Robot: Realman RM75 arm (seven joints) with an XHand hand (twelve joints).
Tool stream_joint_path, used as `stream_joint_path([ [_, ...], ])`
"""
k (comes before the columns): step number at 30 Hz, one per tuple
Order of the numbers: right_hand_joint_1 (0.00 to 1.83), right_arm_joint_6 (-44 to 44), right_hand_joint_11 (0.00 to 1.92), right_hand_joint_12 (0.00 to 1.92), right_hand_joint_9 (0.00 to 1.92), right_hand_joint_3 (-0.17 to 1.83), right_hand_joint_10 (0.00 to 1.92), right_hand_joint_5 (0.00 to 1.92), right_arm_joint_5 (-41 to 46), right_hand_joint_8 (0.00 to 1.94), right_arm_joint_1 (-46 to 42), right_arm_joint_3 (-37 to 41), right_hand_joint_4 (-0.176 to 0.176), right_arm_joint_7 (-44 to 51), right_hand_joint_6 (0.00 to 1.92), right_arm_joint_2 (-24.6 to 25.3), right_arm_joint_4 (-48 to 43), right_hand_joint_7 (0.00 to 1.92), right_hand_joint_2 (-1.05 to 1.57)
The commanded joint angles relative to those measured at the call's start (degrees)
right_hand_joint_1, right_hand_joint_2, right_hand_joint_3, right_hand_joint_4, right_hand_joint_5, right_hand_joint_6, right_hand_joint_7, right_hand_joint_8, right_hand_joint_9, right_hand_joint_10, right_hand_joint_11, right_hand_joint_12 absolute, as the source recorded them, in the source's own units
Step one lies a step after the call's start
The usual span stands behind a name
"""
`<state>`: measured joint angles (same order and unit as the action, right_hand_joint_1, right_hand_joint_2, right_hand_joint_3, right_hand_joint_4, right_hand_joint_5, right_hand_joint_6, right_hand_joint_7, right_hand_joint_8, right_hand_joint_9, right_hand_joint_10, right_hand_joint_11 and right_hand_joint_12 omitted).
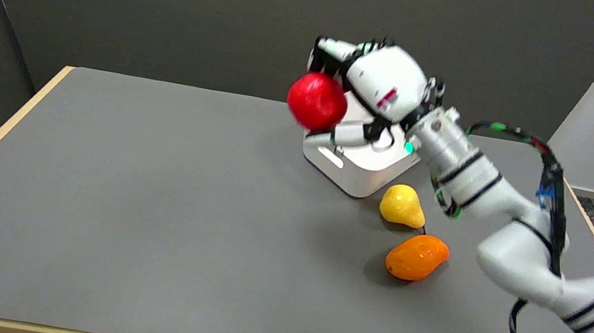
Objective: Place tomato into white box.
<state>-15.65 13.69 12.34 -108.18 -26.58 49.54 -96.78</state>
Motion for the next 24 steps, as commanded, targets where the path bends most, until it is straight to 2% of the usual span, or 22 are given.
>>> stream_joint_path([
  [1,1.16,4.5,0.73,1.72,0.85,0.26,1.34,0.58,1.7,1.33,25.9,-5.2,-0.080,0.1,1.58,2.7,27.6,0.85,1.14],
  [6,1.16,4.5,0.73,1.72,0.84,0.26,1.33,0.57,1.7,1.33,30.0,-6.3,-0.085,-0.4,1.58,3.7,39.2,0.85,1.14],
  [11,1.16,4.5,0.73,1.71,0.84,0.25,1.33,0.57,1.9,1.33,30.6,-6.4,-0.085,-0.4,1.59,3.9,45.9,0.85,1.15],
  [24,1.16,6.0,0.73,1.70,0.84,0.25,1.32,0.56,4.0,1.33,23.3,-5.7,-0.083,-0.4,1.60,0.9,43.2,0.85,1.15],
])
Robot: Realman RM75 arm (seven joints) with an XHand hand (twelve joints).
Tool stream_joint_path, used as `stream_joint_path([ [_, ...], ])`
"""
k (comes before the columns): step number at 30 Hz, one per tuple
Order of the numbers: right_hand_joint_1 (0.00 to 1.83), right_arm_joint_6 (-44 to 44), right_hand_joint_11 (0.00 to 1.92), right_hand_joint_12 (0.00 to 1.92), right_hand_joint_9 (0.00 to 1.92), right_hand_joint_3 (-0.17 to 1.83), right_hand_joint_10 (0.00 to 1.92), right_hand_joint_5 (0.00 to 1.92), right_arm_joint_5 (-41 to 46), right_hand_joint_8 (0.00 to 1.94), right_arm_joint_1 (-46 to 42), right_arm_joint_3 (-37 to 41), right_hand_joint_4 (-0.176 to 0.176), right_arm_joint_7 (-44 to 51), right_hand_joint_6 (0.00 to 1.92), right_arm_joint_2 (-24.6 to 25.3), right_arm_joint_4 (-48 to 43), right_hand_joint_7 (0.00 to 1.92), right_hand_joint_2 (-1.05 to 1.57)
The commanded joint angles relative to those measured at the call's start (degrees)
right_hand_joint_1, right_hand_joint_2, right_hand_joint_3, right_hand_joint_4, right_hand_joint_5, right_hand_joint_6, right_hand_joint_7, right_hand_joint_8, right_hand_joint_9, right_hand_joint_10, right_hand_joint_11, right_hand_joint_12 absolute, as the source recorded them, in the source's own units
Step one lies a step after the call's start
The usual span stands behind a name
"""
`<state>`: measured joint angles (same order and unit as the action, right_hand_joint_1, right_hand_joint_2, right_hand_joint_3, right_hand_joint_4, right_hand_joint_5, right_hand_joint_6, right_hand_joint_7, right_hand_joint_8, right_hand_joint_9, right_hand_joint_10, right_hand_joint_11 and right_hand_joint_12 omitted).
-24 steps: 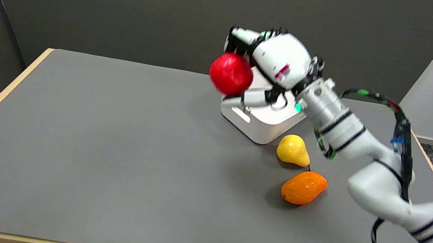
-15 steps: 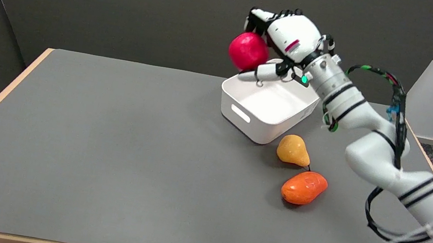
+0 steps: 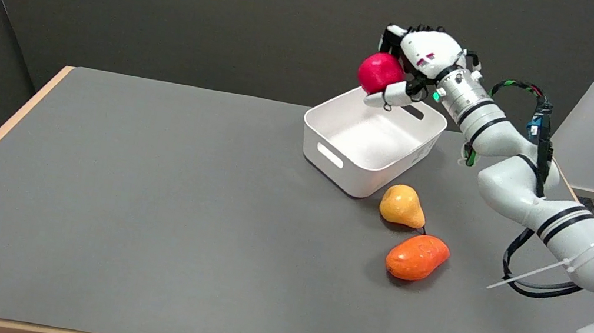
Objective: Place tomato into white box.
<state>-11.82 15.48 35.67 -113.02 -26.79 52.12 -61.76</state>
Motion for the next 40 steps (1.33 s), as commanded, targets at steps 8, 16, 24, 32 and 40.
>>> stream_joint_path([
  [8,0.70,0.7,0.54,1.64,0.60,0.92,1.16,0.38,8.5,0.75,-9.4,4.1,0.134,0.3,0.81,-3.6,-2.1,0.61,0.69],
  [16,0.38,1.0,0.06,1.26,0.09,0.90,0.59,0.22,8.5,0.32,-14.1,6.7,0.112,0.3,0.48,-4.3,-10.0,0.24,0.57],
  [24,0.31,0.7,0.00,1.07,0.01,0.91,0.32,0.15,8.6,0.25,-17.2,8.3,0.107,0.3,0.46,-4.2,-14.5,0.07,0.50],
  [32,0.42,-1.3,0.00,0.90,0.00,0.95,0.19,0.09,8.6,0.20,-19.2,12.2,0.089,0.3,0.49,-3.1,-20.9,0.04,0.49],
  [40,0.30,-4.2,0.00,0.93,0.00,0.90,0.30,0.13,12.9,0.26,-22.8,13.5,0.085,0.3,0.44,-3.1,-25.7,0.06,0.51],
])
